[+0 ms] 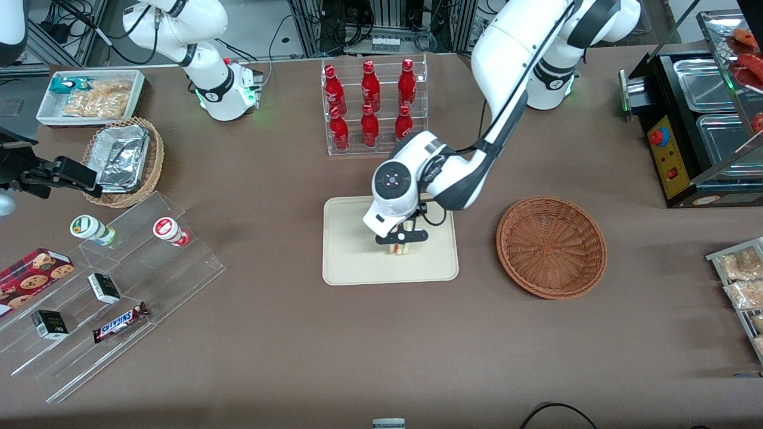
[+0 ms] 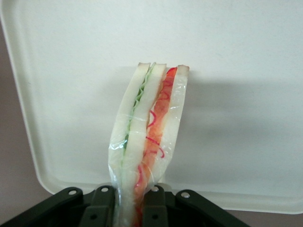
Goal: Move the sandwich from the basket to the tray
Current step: 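Carry the sandwich over the beige tray and set it down upright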
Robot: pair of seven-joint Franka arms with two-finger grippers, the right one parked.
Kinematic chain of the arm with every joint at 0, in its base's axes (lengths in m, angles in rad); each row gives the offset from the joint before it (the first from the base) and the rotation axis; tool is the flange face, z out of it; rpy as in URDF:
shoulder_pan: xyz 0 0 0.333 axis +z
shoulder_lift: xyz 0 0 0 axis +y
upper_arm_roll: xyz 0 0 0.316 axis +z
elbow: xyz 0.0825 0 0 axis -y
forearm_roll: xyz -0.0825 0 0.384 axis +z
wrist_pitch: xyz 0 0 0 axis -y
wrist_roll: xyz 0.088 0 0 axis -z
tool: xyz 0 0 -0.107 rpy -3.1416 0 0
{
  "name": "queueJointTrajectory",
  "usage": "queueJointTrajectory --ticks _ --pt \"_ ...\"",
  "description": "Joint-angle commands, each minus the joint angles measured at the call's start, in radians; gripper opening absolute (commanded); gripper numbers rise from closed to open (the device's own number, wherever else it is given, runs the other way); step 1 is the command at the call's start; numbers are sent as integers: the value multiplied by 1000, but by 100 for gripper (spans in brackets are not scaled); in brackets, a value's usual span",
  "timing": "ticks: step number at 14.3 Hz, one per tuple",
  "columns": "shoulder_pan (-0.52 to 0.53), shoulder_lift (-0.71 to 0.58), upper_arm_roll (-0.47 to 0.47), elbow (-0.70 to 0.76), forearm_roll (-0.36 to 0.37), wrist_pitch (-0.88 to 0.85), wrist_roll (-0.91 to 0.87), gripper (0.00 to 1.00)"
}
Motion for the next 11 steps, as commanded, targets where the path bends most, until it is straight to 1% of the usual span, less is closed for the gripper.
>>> queueJointTrajectory --ticks 1,4,5,7,10,11 --pt "-38 53 13 84 5 -16 -77 0" --pt "-46 69 13 102 6 -19 -117 0" --pt "-46 72 14 105 12 -17 -119 0" --pt "-43 96 16 140 49 -11 -120 0" --pt "-41 108 17 154 57 -11 -120 1" --pt "-41 108 16 154 57 -11 -120 3"
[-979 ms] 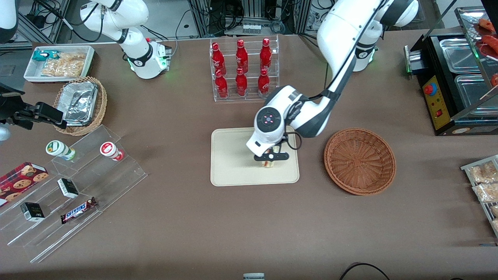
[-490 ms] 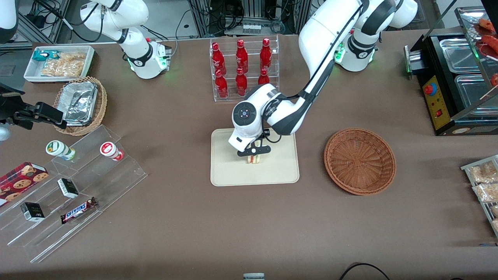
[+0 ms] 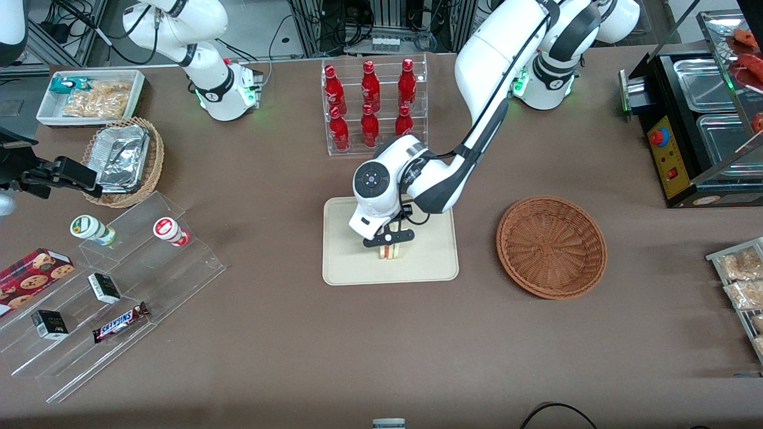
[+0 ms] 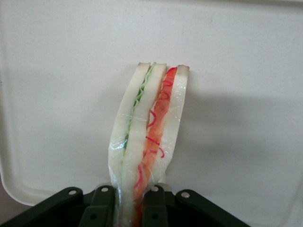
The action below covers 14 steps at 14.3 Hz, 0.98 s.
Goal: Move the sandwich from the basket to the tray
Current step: 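Carry the sandwich over the beige tray and set it down upright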
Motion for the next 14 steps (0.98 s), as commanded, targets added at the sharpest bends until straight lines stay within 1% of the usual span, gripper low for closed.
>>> queueJointTrajectory --ticks 1,2,3,5,6,8,11,14 --pt "-8 23 4 40 16 -10 -20 5" --pt "-5 24 4 40 16 -7 -20 9" --pt "-3 24 3 36 15 -2 -19 19" --pt "1 21 3 32 7 1 -16 85" --pt "12 18 1 34 0 1 -23 100" --pt "23 4 1 40 -25 -2 -28 100" --pt "30 -54 3 39 -26 -34 -27 100" --pt "63 -131 3 43 -22 -147 -14 100"
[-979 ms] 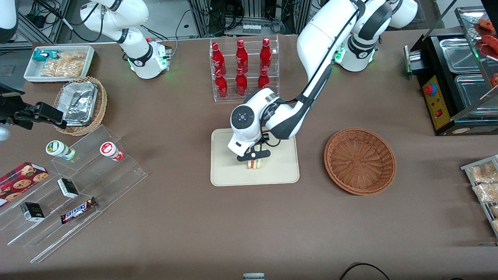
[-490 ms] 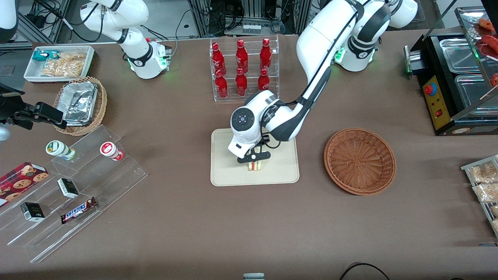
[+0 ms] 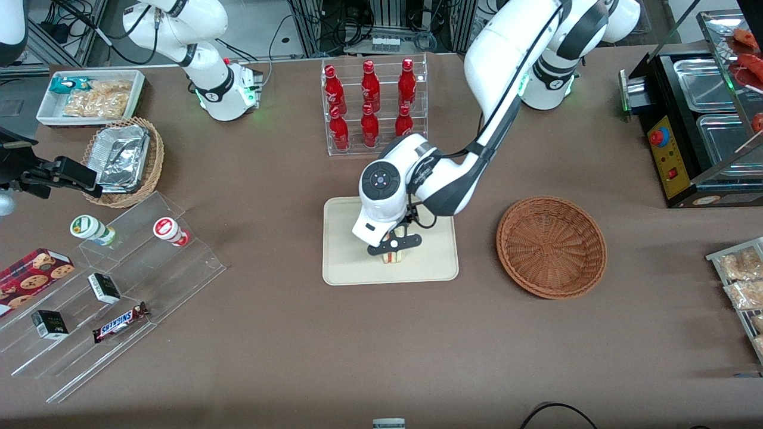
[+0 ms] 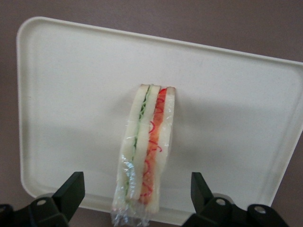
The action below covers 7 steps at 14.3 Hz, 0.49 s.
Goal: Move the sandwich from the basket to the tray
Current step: 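Carry the sandwich over the beige tray and set it down upright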
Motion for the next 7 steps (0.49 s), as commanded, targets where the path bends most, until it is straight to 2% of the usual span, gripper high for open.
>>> queueJointTrajectory --ticks 1,3,7 --pt "20 -95 2 -13 4 -91 20 100" --pt "42 -158 31 -33 7 -156 26 100" --pt "179 -281 47 -122 3 -246 98 100"
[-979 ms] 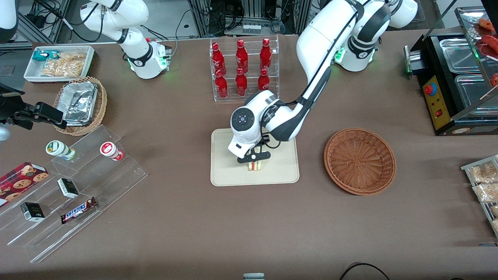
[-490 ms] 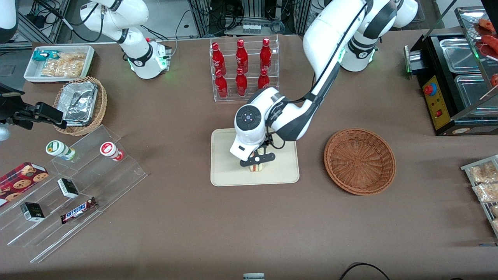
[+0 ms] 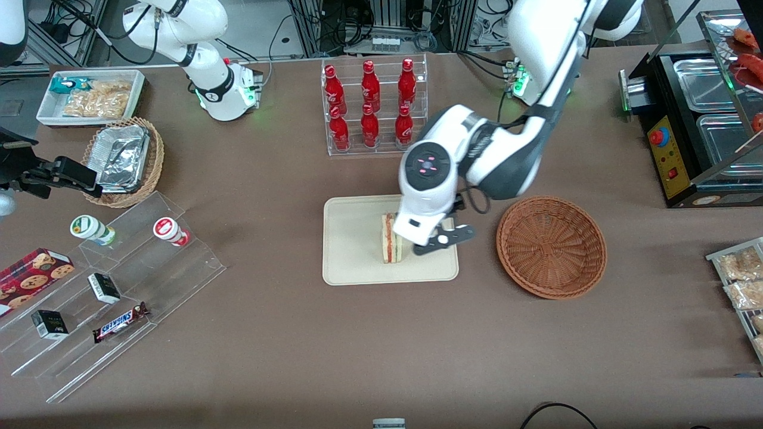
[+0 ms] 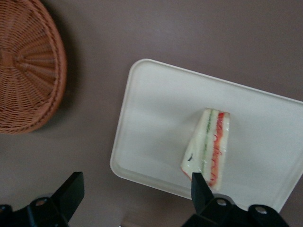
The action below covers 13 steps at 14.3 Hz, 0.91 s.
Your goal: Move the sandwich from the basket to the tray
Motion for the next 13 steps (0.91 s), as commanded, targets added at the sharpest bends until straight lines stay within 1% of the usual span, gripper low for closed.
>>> queueJointTrajectory --ticks 1,6,10,11,13 --pt "115 -135 -4 -142 -5 -7 113 100" --pt "288 -278 -4 -279 -12 -10 326 100" --pt "370 -404 -4 -380 -9 -39 470 100" --pt "405 -432 -10 -395 -9 -52 527 100" --pt "469 -471 -53 -398 -9 -106 622 100"
